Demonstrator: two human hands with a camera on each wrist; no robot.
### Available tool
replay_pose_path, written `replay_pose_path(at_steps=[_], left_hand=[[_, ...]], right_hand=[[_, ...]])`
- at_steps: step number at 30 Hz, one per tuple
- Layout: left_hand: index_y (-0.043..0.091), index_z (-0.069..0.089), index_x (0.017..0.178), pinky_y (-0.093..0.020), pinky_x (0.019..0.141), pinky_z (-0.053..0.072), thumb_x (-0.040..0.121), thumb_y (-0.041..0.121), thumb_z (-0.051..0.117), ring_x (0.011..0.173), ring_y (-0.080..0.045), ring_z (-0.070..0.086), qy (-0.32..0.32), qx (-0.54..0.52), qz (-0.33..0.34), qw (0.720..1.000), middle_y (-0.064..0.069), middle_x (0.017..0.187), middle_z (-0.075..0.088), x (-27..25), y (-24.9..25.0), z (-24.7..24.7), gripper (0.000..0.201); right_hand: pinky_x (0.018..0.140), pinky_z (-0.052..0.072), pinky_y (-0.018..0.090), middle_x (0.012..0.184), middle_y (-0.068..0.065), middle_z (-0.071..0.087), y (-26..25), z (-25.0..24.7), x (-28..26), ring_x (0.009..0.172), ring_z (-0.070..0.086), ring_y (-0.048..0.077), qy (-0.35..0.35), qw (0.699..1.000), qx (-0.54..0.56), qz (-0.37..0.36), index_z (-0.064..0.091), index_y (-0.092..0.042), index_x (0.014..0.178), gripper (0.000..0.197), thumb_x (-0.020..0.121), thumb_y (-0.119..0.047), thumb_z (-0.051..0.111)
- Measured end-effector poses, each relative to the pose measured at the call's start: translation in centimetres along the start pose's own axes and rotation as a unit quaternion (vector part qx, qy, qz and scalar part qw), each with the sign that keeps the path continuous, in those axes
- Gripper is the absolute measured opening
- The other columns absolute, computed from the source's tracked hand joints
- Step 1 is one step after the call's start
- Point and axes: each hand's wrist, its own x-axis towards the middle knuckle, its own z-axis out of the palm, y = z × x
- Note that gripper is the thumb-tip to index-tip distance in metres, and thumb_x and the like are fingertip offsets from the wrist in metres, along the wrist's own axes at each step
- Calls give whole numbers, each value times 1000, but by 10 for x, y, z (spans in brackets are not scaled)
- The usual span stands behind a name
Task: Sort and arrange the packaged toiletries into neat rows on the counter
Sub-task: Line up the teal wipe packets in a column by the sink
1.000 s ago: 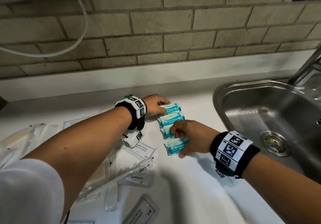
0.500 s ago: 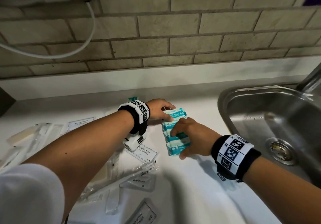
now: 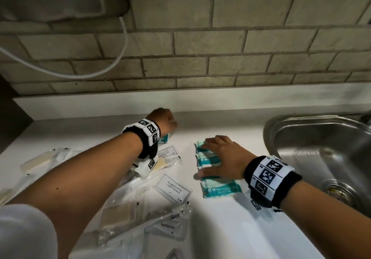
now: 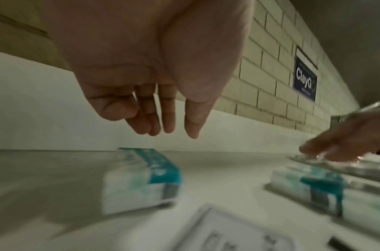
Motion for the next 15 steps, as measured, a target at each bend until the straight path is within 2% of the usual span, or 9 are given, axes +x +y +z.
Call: replay_pose_path(at_steps=[3, 5, 7, 10, 15], left_hand=[[9, 53, 124, -36, 88, 48, 73, 59, 69, 110, -32, 57, -38, 59, -86, 994, -14, 123, 55, 3, -16, 5, 73], [9, 47, 126, -35, 82, 48, 68, 59, 73, 108, -31, 58, -53, 53, -104, 992, -12, 122, 56, 3, -20, 10, 81], [8, 44, 127, -33, 79, 47, 70, 50, 76, 107, -30, 59, -53, 36, -102, 993, -12, 122, 59, 1, -20, 13, 77], [10, 46, 123, -33, 82, 49, 68, 43, 81, 104, -28, 60, -38, 4, -70, 997, -10, 119, 60, -4, -13, 15, 73], [15, 57, 114, -29, 84, 51, 62, 37, 88, 94, -18, 62, -49, -77, 59, 994, -2, 108, 66, -13, 23, 26, 63]], right_hand=[[118, 21, 41, 160, -3, 20, -5, 1, 16, 148, 13, 23, -27, 999, -14, 32, 26, -28, 150, 82, 83, -63, 57], [117, 24, 41, 160, 0, 18, -7, 3, 20, 147, 15, 24, -47, 998, -26, 39, 23, -24, 152, 77, 89, -54, 55], [116, 25, 41, 160, 2, 18, -7, 6, 19, 146, 16, 25, -51, 998, -20, 35, 23, -21, 152, 75, 91, -50, 54], [119, 20, 41, 162, 0, 11, -4, 14, 11, 149, 8, 26, -51, 998, -6, 27, 19, -22, 154, 76, 92, -51, 52], [120, 17, 37, 162, 0, 9, -2, 25, -4, 150, 6, 25, -41, 999, -5, 14, 18, -20, 154, 75, 93, -49, 51]])
